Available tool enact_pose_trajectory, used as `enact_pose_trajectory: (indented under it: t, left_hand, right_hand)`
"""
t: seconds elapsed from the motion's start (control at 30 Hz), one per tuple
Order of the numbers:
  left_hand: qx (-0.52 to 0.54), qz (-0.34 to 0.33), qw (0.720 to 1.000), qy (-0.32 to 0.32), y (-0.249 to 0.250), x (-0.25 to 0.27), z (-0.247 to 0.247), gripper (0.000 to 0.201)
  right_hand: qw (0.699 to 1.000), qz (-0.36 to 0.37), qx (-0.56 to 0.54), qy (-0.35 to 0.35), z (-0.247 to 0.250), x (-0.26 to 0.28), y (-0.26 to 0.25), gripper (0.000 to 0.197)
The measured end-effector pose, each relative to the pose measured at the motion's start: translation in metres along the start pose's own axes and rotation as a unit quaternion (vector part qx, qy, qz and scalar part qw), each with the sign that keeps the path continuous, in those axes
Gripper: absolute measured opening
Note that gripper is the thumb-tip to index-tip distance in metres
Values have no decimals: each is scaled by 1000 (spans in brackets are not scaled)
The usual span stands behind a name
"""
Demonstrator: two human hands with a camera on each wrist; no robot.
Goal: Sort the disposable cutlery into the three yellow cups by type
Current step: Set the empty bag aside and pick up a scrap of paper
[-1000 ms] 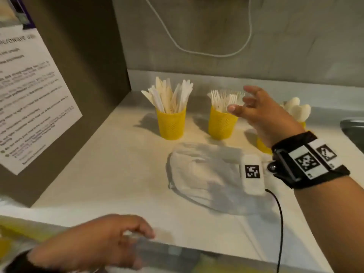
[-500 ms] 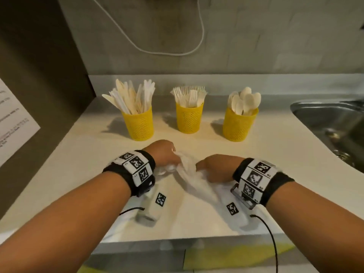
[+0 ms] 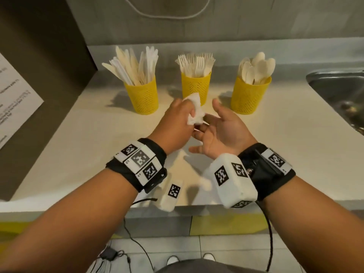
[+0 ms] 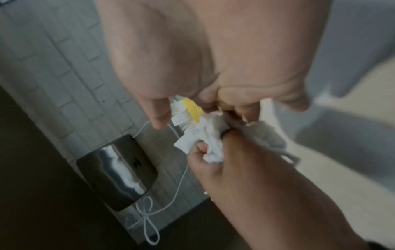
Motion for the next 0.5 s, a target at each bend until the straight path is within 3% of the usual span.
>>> enact_pose_trajectory:
  t: [0.03,0.1,0.17,0.23,0.3,0.33,0.4,0.43,0.47,0.5]
  left_hand:
    - [10,13,999,39,1,2,-1,20]
    - [67,9,995,69,13,8,-13,33]
    - [141,15,990,25,33,19,-27,44]
    - [161,14,986,-33,47,27,-37,34]
    - [65,-19,997,-46,61,33,-37,10]
    - [-16,-24,999,-27,66,33,-35,16]
    - [-120,-37,992,13,73,28,-30,36]
    - [-81,-54,995,22,78,28,-28,39]
    - [-14,-78,997,5,83,30,-30,39]
    - [64,-109,991,-48,85,34,-41,35]
  right_hand:
    - [1000,-10,2,-23,-8,0,4,69]
    - [997,17,-45,-57,-16,0,9,69]
    - [988,86,-117,-51,-22,0,7,54]
    - [981,116,-150,-33,-16,9,4,45]
    - [975,146,-163,-41,-13,24,2,47]
    - [969,176,-161,-57,-13,34,0,48]
    - [967,218,-127,-40,-6,52,-3,25]
    - [968,227,-99,-28,-4,64,-4,20]
    - [968,238,-79,-15,6,80,-2,31]
    - [967,244,-74,-5,12,97,0,34]
Point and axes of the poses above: each hand's wrist, its own x-axis away from the middle knuckle, its own z-axis out of the back of the hand, y = z × x, the point moved 4 cm from there along -x, towards the middle knuckle, and after that the axes turned 14 degrees about -y, right-handed, at the moved point
